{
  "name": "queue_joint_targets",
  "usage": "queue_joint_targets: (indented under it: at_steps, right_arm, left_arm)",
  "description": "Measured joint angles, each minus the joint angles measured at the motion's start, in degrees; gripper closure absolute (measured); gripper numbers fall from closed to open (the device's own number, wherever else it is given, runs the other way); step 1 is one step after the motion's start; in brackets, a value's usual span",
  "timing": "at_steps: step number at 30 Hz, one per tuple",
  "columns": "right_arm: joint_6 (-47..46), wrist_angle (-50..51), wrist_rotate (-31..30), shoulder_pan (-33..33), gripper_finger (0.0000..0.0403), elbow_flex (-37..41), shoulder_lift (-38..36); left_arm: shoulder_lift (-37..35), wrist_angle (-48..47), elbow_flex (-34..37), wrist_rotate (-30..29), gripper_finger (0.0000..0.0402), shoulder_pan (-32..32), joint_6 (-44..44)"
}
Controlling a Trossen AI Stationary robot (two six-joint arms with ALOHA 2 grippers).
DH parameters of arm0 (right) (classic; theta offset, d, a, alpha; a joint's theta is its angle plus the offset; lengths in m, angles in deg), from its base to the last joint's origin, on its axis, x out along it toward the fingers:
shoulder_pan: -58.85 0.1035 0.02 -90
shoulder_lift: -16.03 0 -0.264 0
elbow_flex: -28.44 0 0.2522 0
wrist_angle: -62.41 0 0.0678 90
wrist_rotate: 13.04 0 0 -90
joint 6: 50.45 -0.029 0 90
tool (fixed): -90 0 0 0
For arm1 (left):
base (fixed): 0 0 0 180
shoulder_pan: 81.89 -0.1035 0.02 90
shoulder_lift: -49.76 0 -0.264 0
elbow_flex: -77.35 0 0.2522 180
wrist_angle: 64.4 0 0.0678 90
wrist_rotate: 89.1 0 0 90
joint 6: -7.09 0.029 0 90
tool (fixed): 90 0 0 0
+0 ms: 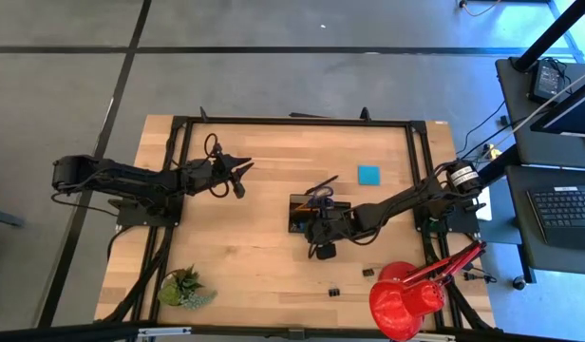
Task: Pick and place office supplies into organizer
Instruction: Put the blue eraser into the black desk organizer, then put the left black binder clip into the black desk organizer
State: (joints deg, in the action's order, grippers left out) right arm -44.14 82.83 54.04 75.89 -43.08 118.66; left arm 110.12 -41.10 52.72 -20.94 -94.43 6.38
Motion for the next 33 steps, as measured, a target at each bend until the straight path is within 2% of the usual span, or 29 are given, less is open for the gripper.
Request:
queue_joint_targets:
  at_steps: [9, 14, 20, 23, 29, 33]
  right_arm:
    - [0.0, 0.1, 0.1, 0.0, 0.0251, 0.0, 0.0]
    - [0.0, 0.2, 0.0, 0.0, 0.0247, 0.0, -0.9]
    - [-2.1, 1.9, 1.2, 1.3, 0.0248, 0.0, -5.3]
    - [-5.7, 4.0, 6.2, 2.0, 0.0248, 0.0, -8.0]
    - [-19.1, 9.3, 24.5, 2.4, 0.0249, 0.0, -11.7]
    - [-26.2, 9.5, 29.4, 3.0, 0.0249, 0.0, -11.6]
  left_arm:
    - [0.0, 0.0, 0.0, 0.0, 0.0329, 0.0, 0.0]
    - [0.0, 0.0, 0.0, 0.0, 0.0329, 0.0, 0.0]
    - [0.0, 0.0, 0.0, 0.0, 0.0329, 0.0, 0.0]
    - [0.0, 0.0, 0.0, 0.0, 0.0329, 0.0, 0.0]
    - [0.0, 0.0, 0.0, 0.0, 0.0329, 0.0, 0.0]
    - [0.0, 0.0, 0.0, 0.0, 0.0329, 0.0, 0.0]
